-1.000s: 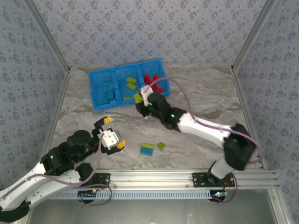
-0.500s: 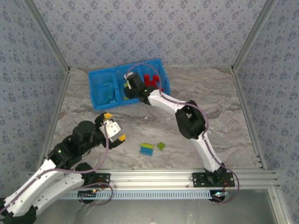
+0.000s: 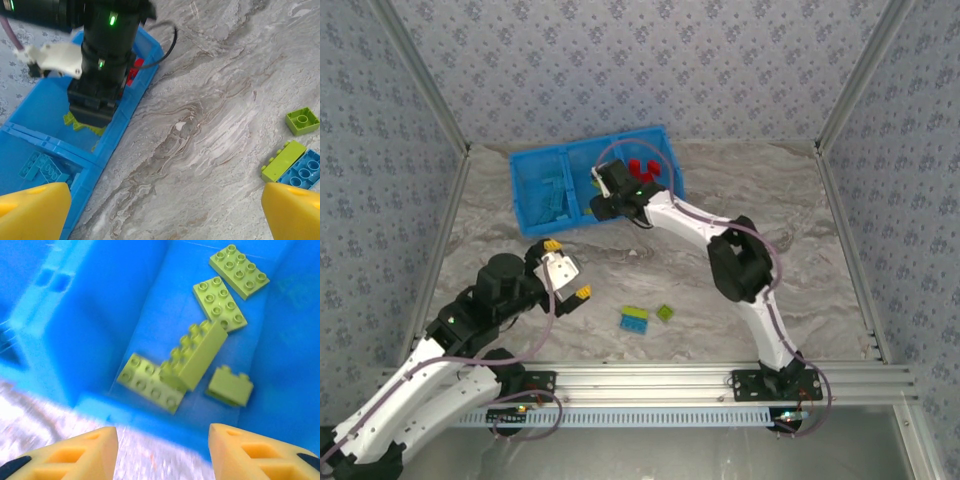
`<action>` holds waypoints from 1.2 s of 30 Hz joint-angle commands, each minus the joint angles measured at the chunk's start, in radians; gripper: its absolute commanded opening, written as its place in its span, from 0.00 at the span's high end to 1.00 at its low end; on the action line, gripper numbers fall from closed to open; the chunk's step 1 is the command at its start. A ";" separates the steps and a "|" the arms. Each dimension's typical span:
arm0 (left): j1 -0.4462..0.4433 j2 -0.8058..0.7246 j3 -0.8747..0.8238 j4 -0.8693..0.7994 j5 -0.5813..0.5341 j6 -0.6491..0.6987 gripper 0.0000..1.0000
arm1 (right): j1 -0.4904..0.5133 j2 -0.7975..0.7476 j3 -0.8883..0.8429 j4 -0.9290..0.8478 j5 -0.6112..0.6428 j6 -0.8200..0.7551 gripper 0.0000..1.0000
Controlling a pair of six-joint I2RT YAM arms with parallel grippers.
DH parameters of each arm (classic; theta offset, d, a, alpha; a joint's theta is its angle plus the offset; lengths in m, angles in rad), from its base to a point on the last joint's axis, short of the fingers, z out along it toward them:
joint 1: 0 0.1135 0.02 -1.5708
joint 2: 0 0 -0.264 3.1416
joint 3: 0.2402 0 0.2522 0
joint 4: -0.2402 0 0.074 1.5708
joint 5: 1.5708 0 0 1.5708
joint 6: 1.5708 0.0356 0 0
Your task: Sort the legos into containers by color
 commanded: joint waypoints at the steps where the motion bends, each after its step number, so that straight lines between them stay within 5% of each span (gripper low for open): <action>1: 0.006 0.007 0.012 0.034 0.026 -0.016 0.02 | 0.013 -0.254 -0.135 0.041 -0.006 -0.013 0.46; 11: 0.004 0.061 0.050 0.078 -0.064 -0.171 0.02 | 0.036 -0.958 -0.787 0.092 0.029 0.063 0.33; 19: -0.085 0.298 0.233 -0.100 -0.216 -0.774 0.01 | 0.040 -1.456 -1.046 -0.215 0.007 0.219 0.30; 23: -0.171 0.404 0.239 -0.123 -0.261 -1.016 0.02 | 0.041 -1.496 -1.050 -0.390 -0.073 0.309 0.29; 28: -0.233 0.485 0.179 -0.065 -0.241 -1.304 0.05 | 0.042 -1.495 -1.087 -0.383 -0.131 0.399 0.22; 36: -0.396 0.684 0.189 -0.017 -0.254 -1.320 0.01 | 0.015 -1.461 -1.120 -0.330 -0.127 0.422 0.09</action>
